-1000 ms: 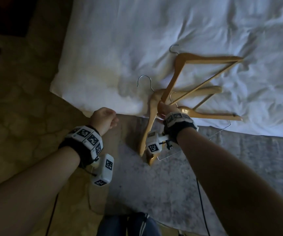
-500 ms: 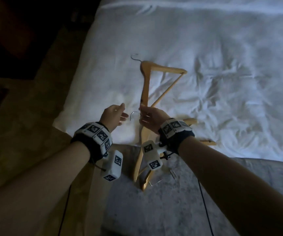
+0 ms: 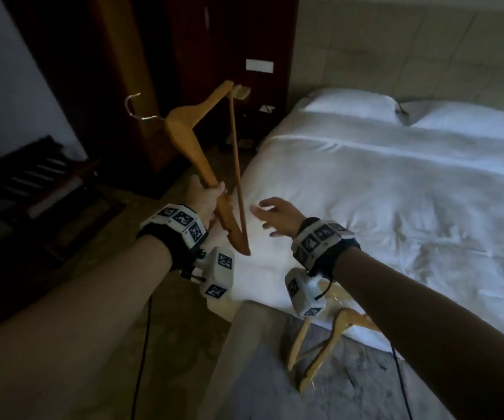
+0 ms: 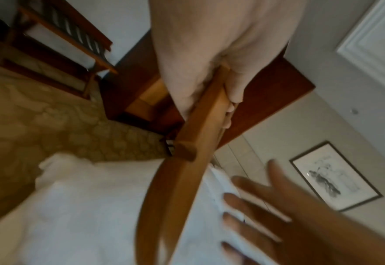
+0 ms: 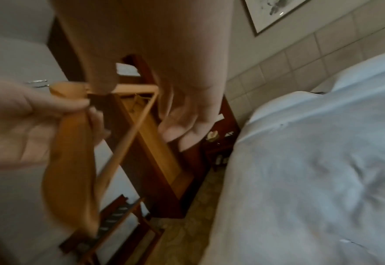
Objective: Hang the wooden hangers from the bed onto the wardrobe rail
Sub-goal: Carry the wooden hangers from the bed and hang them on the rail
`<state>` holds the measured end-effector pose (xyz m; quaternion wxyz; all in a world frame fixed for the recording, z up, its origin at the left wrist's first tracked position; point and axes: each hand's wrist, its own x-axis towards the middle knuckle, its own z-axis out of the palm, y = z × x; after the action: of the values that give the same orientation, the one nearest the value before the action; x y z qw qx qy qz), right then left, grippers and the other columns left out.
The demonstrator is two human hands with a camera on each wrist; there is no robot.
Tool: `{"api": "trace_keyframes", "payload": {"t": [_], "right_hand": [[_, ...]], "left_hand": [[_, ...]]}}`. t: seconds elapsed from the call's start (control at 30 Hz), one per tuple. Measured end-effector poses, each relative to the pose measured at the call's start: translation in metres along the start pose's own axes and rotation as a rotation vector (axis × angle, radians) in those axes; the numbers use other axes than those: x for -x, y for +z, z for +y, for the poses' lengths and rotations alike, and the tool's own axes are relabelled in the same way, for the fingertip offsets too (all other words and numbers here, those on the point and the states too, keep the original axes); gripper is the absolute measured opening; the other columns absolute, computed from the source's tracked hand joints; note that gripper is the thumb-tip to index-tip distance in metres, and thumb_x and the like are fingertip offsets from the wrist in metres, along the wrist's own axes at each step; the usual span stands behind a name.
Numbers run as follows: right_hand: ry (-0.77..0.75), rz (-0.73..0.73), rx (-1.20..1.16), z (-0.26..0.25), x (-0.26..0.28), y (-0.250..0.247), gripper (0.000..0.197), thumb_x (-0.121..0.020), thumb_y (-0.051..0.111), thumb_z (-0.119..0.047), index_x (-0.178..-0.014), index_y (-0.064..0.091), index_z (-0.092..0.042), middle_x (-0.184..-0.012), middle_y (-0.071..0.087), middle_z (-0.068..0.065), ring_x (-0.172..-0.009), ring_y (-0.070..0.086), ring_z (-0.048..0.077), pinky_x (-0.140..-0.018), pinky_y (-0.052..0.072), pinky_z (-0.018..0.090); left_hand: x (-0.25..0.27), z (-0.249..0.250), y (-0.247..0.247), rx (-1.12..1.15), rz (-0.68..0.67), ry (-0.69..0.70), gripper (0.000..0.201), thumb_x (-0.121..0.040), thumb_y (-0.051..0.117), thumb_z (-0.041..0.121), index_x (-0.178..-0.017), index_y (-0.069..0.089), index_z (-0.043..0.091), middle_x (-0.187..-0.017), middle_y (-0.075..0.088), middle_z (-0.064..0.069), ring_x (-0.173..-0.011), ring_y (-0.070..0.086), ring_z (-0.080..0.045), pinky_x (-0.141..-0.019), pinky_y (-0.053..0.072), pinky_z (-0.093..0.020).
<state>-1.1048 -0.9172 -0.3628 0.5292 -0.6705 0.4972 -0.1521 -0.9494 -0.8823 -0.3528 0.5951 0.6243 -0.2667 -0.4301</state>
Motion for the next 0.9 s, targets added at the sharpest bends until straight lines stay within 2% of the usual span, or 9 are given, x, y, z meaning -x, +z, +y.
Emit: {"api": "trace_keyframes", "payload": {"t": [0.1, 0.23, 0.37, 0.43, 0.5, 0.57, 0.67, 0.77, 0.9], "right_hand": [[-0.215, 0.132, 0.064, -0.068, 0.007, 0.053, 0.048, -0.09, 0.055, -0.043, -0.126, 0.05, -0.012, -0.115, 0.057, 0.006, -0.106, 0.057, 0.024, -0.094, 0.047, 0.038], [-0.361, 0.01, 0.083, -0.158, 0.027, 0.161, 0.044, -0.089, 0.054, -0.047, -0.121, 0.054, -0.016, -0.1, 0.057, -0.002, -0.098, 0.058, 0.018, -0.089, 0.049, 0.034], [-0.476, -0.054, -0.038, -0.239, 0.06, 0.292, 0.066, -0.089, 0.06, -0.037, -0.141, 0.03, -0.011, -0.12, 0.055, 0.006, -0.111, 0.054, 0.02, -0.095, 0.043, 0.029], [-0.501, -0.042, -0.127, -0.278, 0.079, 0.356, 0.066, -0.088, 0.061, -0.032, -0.139, 0.027, -0.006, -0.131, 0.051, 0.01, -0.119, 0.051, 0.026, -0.098, 0.042, 0.031], [-0.508, -0.053, -0.149, -0.311, 0.094, 0.417, 0.06, -0.09, 0.059, -0.027, -0.136, 0.03, -0.003, -0.13, 0.052, 0.011, -0.118, 0.052, 0.027, -0.092, 0.041, 0.029], [-0.538, -0.113, -0.129, -0.334, 0.103, 0.473, 0.051, -0.089, 0.06, -0.026, -0.129, 0.038, -0.004, -0.122, 0.057, 0.01, -0.112, 0.056, 0.027, -0.091, 0.045, 0.029], [-0.591, -0.24, -0.098, -0.372, 0.124, 0.571, 0.049, -0.084, 0.065, -0.032, -0.119, 0.043, -0.004, -0.111, 0.062, 0.016, -0.102, 0.062, 0.032, -0.091, 0.05, 0.047], [-0.619, -0.428, -0.078, -0.409, 0.142, 0.666, 0.041, -0.084, 0.064, -0.034, -0.112, 0.046, -0.009, -0.109, 0.063, 0.014, -0.102, 0.062, 0.03, -0.09, 0.05, 0.049], [-0.686, -0.651, 0.035, -0.451, 0.171, 0.789, 0.05, -0.081, 0.06, -0.044, -0.116, 0.047, -0.011, -0.113, 0.063, 0.011, -0.106, 0.062, 0.03, -0.092, 0.049, 0.051]], "left_hand": [[0.025, 0.028, -0.081, -0.068, 0.065, 0.083, 0.02, -0.094, 0.051, 0.006, -0.11, 0.041, 0.012, -0.082, 0.055, -0.005, -0.069, 0.061, -0.018, -0.071, 0.055, -0.042], [0.063, 0.054, -0.196, -0.217, 0.111, 0.167, 0.021, -0.092, 0.054, 0.005, -0.109, 0.044, 0.014, -0.094, 0.059, -0.014, -0.07, 0.062, -0.022, -0.074, 0.056, -0.048], [0.111, 0.07, -0.317, -0.406, 0.179, 0.271, 0.028, -0.092, 0.053, 0.005, -0.115, 0.044, 0.017, -0.098, 0.063, -0.011, -0.072, 0.061, -0.017, -0.067, 0.055, -0.033], [0.138, 0.075, -0.382, -0.488, 0.21, 0.321, 0.03, -0.093, 0.05, 0.003, -0.12, 0.042, 0.014, -0.101, 0.06, -0.007, -0.081, 0.058, -0.016, -0.071, 0.052, -0.022], [0.166, 0.078, -0.449, -0.587, 0.245, 0.33, 0.023, -0.095, 0.045, 0.005, -0.116, 0.042, 0.012, -0.094, 0.058, -0.003, -0.082, 0.056, -0.014, -0.063, 0.045, -0.013], [0.194, 0.083, -0.503, -0.633, 0.3, 0.345, 0.021, -0.096, 0.046, 0.007, -0.114, 0.042, 0.016, -0.09, 0.059, 0.001, -0.081, 0.058, -0.012, -0.063, 0.043, -0.016], [0.236, 0.091, -0.594, -0.532, 0.401, 0.339, 0.016, -0.098, 0.044, 0.012, -0.111, 0.041, 0.021, -0.083, 0.057, 0.005, -0.073, 0.057, -0.008, -0.063, 0.044, -0.018], [0.276, 0.1, -0.672, -0.431, 0.471, 0.251, 0.02, -0.101, 0.034, 0.029, -0.115, 0.041, 0.016, -0.086, 0.061, -0.001, -0.073, 0.059, -0.013, -0.067, 0.046, -0.027], [0.331, 0.098, -0.772, -0.259, 0.58, 0.146, 0.025, -0.102, 0.034, 0.029, -0.115, 0.048, 0.014, -0.089, 0.068, -0.008, -0.079, 0.064, -0.021, -0.075, 0.052, -0.033]]}}
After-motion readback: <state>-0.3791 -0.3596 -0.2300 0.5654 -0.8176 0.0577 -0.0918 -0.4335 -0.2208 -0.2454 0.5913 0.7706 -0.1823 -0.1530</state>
